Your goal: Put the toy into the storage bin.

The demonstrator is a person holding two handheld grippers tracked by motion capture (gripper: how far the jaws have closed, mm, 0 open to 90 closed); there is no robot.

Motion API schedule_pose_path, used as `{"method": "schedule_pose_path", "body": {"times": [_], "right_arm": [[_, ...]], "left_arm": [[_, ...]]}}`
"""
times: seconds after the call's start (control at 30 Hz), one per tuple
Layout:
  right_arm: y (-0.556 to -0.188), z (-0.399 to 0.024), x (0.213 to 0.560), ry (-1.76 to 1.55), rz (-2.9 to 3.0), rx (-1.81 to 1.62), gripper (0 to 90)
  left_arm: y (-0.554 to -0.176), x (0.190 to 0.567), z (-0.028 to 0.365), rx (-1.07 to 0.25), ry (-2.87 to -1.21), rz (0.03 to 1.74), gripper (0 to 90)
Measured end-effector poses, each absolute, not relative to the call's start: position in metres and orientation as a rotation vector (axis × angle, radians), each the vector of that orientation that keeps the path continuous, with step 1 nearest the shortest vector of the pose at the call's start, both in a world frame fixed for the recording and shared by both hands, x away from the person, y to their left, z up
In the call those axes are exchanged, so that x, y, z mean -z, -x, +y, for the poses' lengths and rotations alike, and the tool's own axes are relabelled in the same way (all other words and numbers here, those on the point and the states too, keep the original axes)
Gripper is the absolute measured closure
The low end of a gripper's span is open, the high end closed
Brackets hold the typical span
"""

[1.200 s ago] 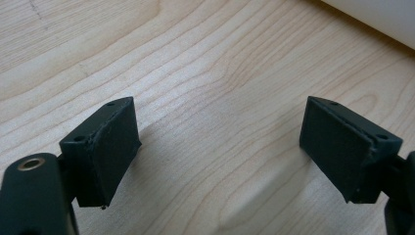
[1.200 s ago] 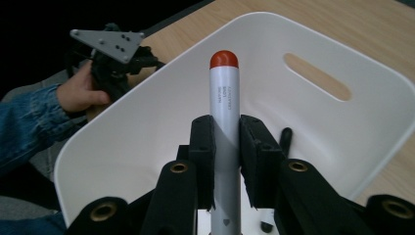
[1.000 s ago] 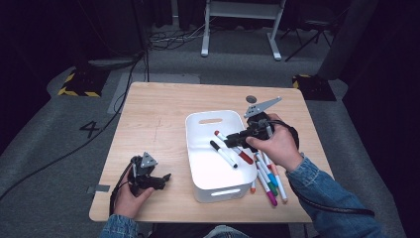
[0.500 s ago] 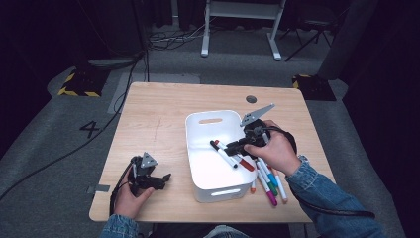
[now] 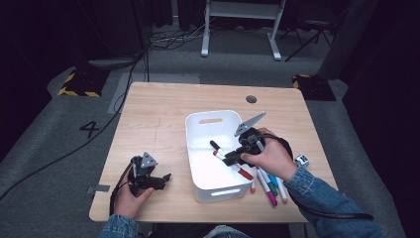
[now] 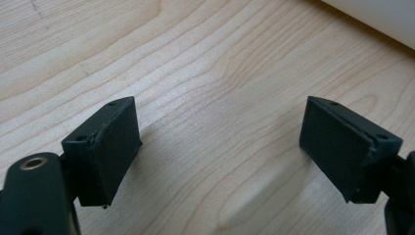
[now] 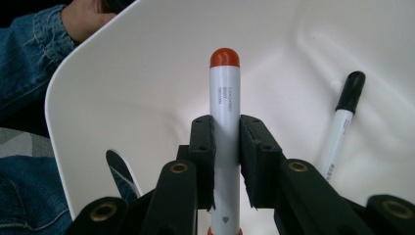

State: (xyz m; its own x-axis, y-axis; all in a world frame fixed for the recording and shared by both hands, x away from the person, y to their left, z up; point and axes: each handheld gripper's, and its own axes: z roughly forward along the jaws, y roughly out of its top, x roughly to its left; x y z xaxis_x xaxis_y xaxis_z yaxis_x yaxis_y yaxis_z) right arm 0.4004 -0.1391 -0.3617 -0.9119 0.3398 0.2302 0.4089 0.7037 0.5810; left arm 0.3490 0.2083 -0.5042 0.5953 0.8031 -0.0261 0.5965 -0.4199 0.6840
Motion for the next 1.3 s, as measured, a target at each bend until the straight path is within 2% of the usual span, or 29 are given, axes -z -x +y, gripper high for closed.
{"method": "schedule_pose_path", "body": {"times": [0.2, 0.23, 0.3, 0.5, 0.6, 0.73, 1.3], "right_arm": [[-0.399, -0.134, 0.374, 0.575, -2.817, 0.921, 76.9], [-0.395, -0.133, 0.374, 0.648, -2.800, 0.853, 76.9], [-0.397, -0.131, 0.379, 0.563, -2.829, 0.903, 76.9], [-0.393, -0.129, 0.379, 0.615, -2.818, 0.864, 76.4], [-0.396, -0.131, 0.379, 0.603, -2.806, 0.990, 56.7], [-0.398, -0.137, 0.369, 0.608, -2.807, 1.100, 49.6], [-0.421, -0.193, 0.336, 0.865, -2.806, 1.282, 51.8]], "left_arm": [[-0.349, 0.504, 0.208, -0.405, -2.162, 1.102, 15.6], [-0.349, 0.504, 0.208, -0.405, -2.163, 1.102, 15.6], [-0.349, 0.504, 0.208, -0.404, -2.162, 1.103, 15.6], [-0.349, 0.504, 0.208, -0.406, -2.162, 1.103, 15.7], [-0.349, 0.504, 0.208, -0.406, -2.162, 1.103, 15.7], [-0.349, 0.504, 0.208, -0.407, -2.162, 1.104, 15.7], [-0.349, 0.504, 0.208, -0.405, -2.163, 1.113, 15.0]]}}
